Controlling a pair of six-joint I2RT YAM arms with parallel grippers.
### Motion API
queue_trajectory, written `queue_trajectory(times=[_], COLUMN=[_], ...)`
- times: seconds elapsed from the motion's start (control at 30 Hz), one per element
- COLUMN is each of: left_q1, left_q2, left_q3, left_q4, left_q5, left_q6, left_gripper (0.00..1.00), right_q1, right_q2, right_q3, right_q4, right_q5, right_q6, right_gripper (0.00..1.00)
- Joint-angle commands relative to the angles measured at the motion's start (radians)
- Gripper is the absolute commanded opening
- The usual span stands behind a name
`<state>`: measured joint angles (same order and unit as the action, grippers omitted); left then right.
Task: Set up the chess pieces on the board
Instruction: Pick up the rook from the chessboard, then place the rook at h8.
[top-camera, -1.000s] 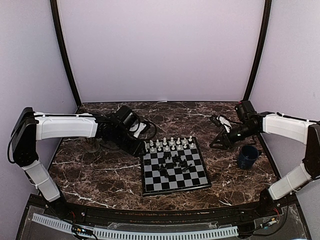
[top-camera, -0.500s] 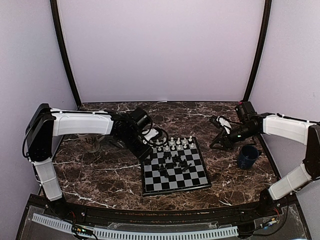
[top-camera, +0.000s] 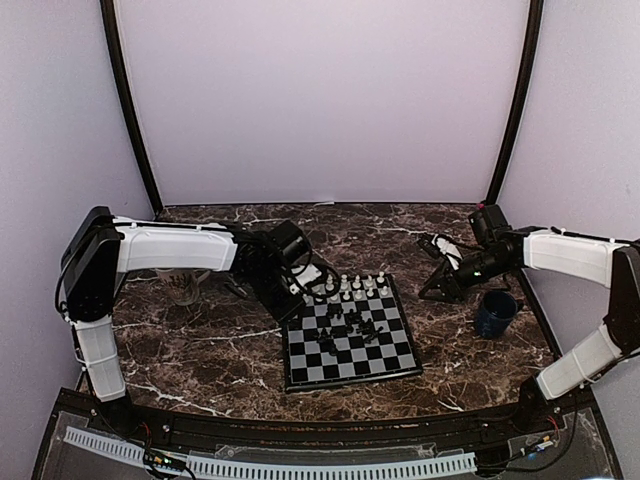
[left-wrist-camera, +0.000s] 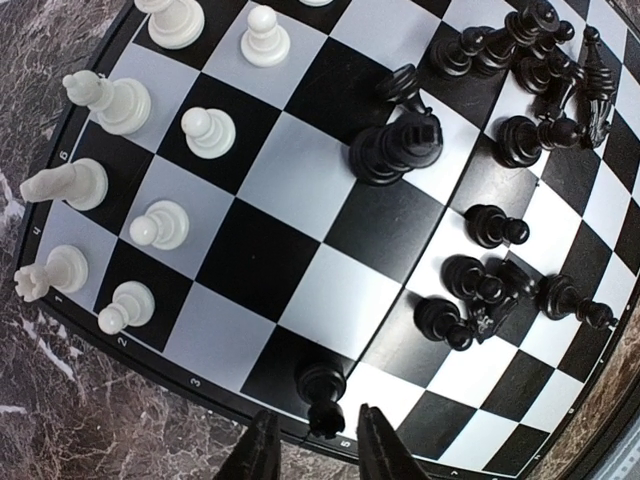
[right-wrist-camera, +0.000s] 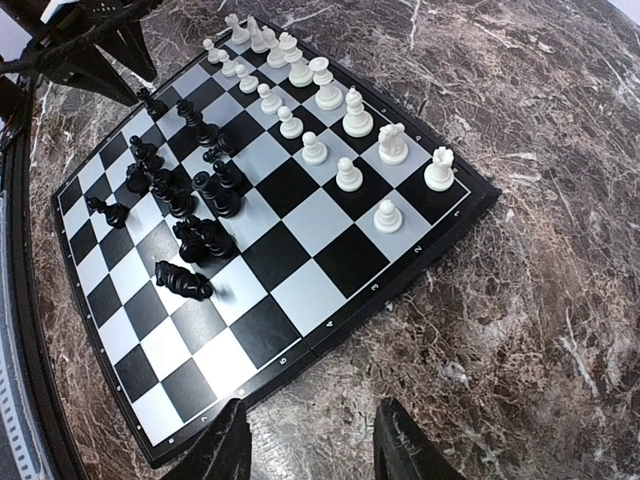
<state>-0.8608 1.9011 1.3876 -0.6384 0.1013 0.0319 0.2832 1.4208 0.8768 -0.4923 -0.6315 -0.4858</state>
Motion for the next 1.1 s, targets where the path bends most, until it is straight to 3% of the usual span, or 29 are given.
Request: queue_trajectory(times=[0.0, 0.43, 0.63, 0.87, 1.07], left_q1=[-0.004, -0.009, -0.029, -0.137, -0.204], left_q2=[0.009, 0.01, -0.086, -0.218, -0.242], left_q3=[0.023, 0.031, 0.034, -0.057, -0.12], left_q4=[-0.041, -0.03, -0.055, -0.096, -0.129], left_q5=[-0.028, -0.01, 0.001, 0.011, 0.033], left_q6=[0.02, 0.026, 0.022, 0.063, 0.07], left_gripper=[0.29, 0.09, 0.06, 0.06, 0.06], right_q1=[-0.001, -0.001, 0.0, 0.0, 0.0], right_q2=[0.013, 0.023, 0.021, 0.021, 0.02], right_q3=[-0.008, -0.006, -0.009, -0.007, -0.007], right_q4=[0.029, 0.03, 0.031, 0.031, 0.031], right_q5=[0.002, 0.016, 0.019, 0.018, 0.018], right_q6=[-0.008, -0.008, -0.009, -0.009, -0.008], right_gripper=[0.43, 0.42, 0.42, 0.42, 0.42])
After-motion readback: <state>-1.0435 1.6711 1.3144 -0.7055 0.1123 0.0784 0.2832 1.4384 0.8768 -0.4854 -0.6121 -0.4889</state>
